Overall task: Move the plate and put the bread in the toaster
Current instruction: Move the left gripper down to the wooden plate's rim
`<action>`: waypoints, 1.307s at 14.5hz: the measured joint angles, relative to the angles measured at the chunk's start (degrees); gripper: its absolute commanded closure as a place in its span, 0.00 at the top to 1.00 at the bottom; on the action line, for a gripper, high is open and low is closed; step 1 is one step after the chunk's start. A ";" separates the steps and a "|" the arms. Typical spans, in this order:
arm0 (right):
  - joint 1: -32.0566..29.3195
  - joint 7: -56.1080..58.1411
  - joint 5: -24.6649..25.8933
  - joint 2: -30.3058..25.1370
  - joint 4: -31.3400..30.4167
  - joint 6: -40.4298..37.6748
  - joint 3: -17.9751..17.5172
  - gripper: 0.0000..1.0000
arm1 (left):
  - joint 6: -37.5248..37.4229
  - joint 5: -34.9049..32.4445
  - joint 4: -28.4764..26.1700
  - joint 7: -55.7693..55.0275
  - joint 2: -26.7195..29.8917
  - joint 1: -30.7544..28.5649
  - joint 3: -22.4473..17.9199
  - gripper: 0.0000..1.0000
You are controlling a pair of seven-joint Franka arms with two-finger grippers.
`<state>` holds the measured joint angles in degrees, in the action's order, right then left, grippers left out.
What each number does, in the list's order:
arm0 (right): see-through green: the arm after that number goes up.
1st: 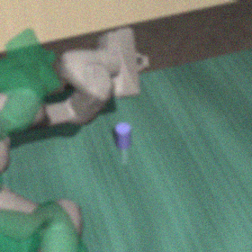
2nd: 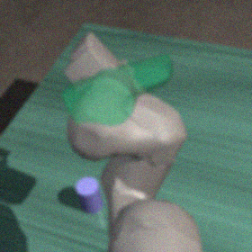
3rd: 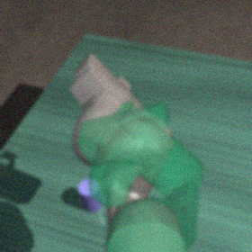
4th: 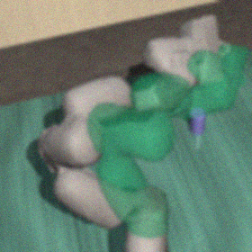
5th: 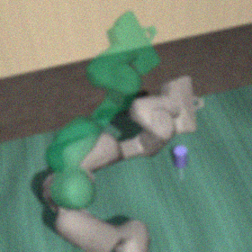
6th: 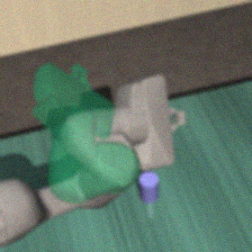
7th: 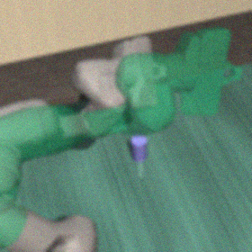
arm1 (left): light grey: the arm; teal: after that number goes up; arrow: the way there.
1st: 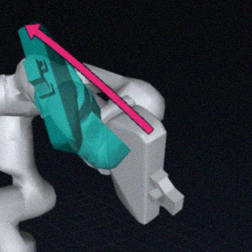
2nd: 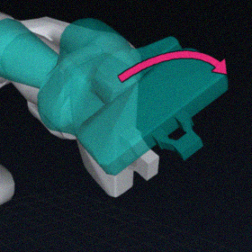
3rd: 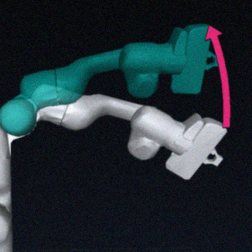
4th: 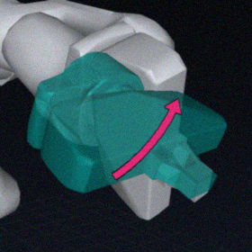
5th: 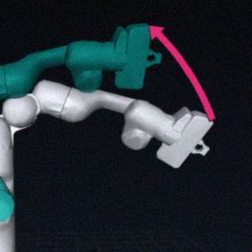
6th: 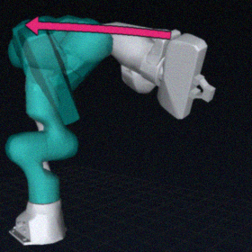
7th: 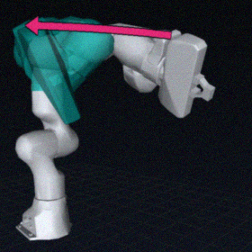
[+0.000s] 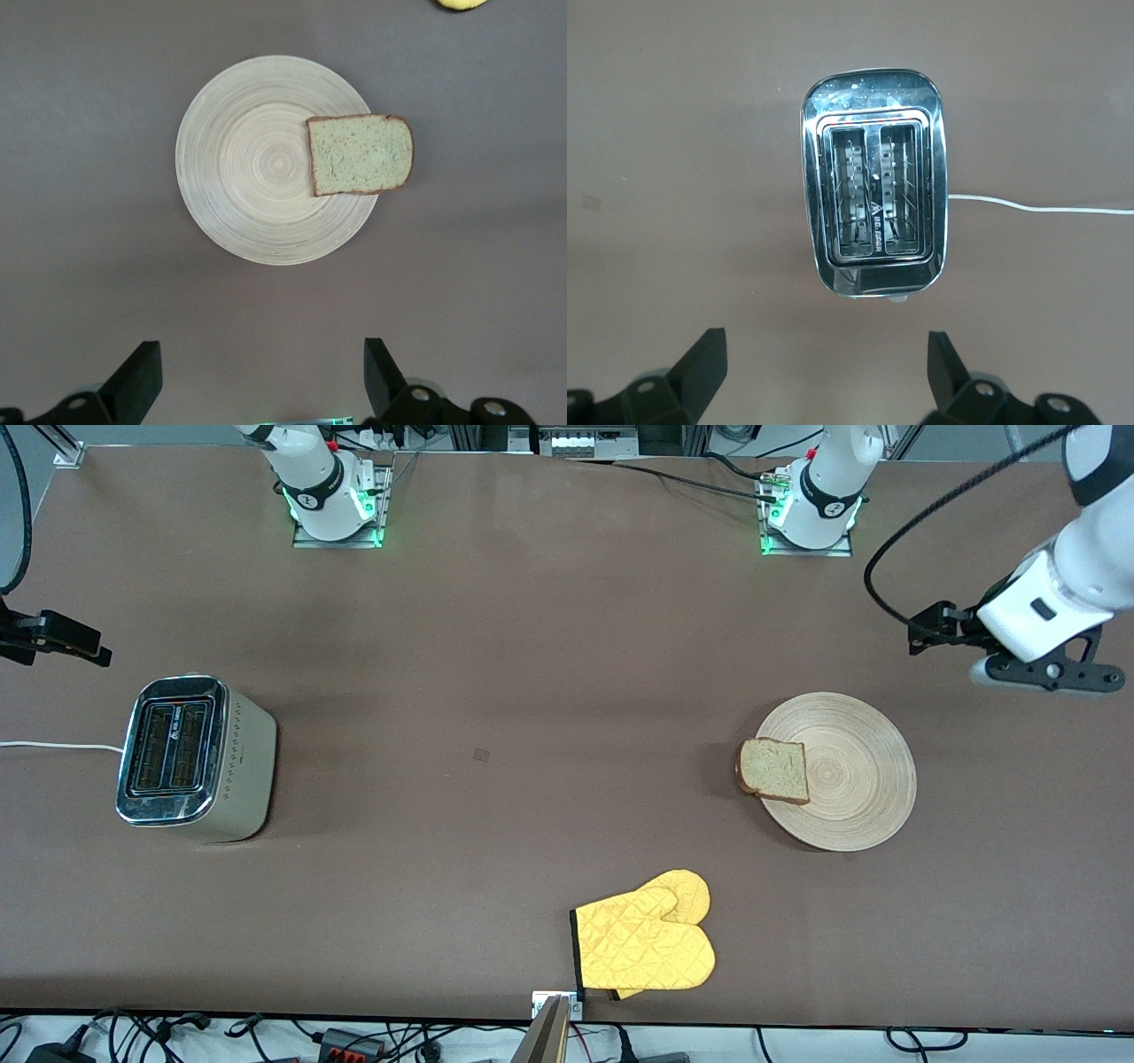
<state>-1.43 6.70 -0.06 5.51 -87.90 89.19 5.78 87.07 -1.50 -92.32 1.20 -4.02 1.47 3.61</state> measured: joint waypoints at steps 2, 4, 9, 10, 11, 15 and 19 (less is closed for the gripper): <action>0.00 0.02 0.00 0.00 0.09 0.00 0.00 1.00 | 0.00 0.00 0.02 2.29 -1.72 -0.82 -0.49 1.00; 0.01 0.02 0.00 0.00 0.31 0.00 0.00 1.00 | 0.01 0.49 0.11 5.40 -3.38 -4.09 -0.75 1.00; -0.02 0.02 0.00 0.00 0.36 0.00 0.01 1.00 | 0.09 15.24 0.49 17.34 -11.39 -19.60 -1.36 1.00; -0.02 0.02 0.00 0.00 0.36 0.00 0.02 1.00 | 0.12 18.01 0.58 19.96 -13.60 -22.25 -1.39 1.00; -0.02 0.02 0.00 0.00 0.37 0.00 0.01 1.00 | 0.15 20.79 0.63 23.05 -15.91 -24.72 -1.40 1.00; -0.02 0.03 0.00 0.00 0.37 0.00 0.02 1.00 | 0.17 32.04 0.88 34.20 -24.42 -31.70 -1.41 1.00; -0.02 0.03 0.00 0.00 0.38 0.00 0.02 1.00 | 0.28 38.60 1.31 41.01 -31.70 -33.58 -1.37 1.00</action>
<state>-1.45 6.74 -0.06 5.51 -87.52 89.19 5.80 87.35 37.10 -91.02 42.21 -35.73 -32.11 2.24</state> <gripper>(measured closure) 0.000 0.000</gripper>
